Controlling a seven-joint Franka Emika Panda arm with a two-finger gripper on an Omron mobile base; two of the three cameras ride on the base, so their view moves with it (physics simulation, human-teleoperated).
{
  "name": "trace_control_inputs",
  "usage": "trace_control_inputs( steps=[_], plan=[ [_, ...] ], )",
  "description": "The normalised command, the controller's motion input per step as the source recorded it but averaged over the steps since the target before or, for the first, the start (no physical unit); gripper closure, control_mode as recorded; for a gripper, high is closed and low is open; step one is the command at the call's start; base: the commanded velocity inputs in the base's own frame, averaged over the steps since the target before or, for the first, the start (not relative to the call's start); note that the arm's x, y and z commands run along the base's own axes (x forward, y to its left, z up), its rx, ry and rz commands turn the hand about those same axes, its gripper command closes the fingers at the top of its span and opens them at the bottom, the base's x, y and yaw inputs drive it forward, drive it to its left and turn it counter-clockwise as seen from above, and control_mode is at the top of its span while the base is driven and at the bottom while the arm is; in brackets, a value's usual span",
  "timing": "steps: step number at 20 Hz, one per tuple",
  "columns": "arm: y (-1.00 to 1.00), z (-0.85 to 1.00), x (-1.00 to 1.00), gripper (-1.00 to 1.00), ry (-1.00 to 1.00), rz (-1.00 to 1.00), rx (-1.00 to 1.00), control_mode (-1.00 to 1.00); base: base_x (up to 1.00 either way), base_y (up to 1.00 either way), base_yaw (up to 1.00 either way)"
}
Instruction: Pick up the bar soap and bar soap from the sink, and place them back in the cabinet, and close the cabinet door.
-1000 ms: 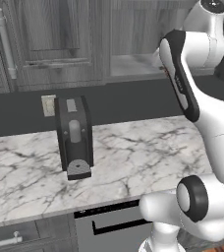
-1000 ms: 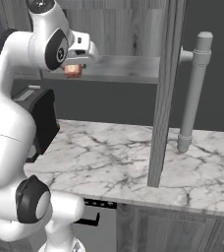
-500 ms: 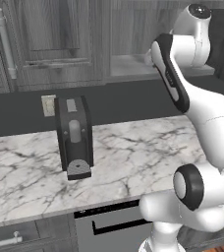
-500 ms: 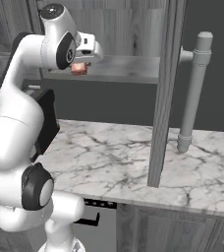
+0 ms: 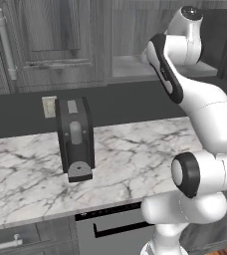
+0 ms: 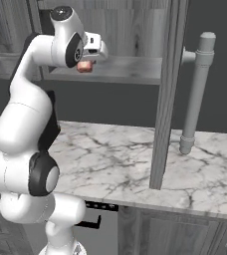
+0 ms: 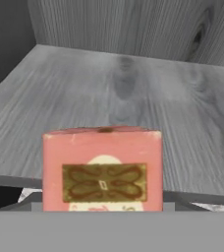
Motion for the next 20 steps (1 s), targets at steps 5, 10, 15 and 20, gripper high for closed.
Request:
trace_control_inputs(
  steps=[5,10,15,20],
  plan=[
    [0.00,-0.15,0.39,1.00,-0.04,0.00,0.00,-1.00,0.00,0.00,0.00],
    [0.00,-0.18,0.34,1.00,-0.05,0.00,0.00,-1.00,0.00,0.00,0.00],
    [0.00,-0.14,0.32,1.00,-0.04,0.00,0.00,-1.00,0.00,0.00,0.00],
    [0.00,-0.04,0.34,1.00,-0.02,0.00,0.00,-1.00,0.00,0.00,0.00]
  ],
)
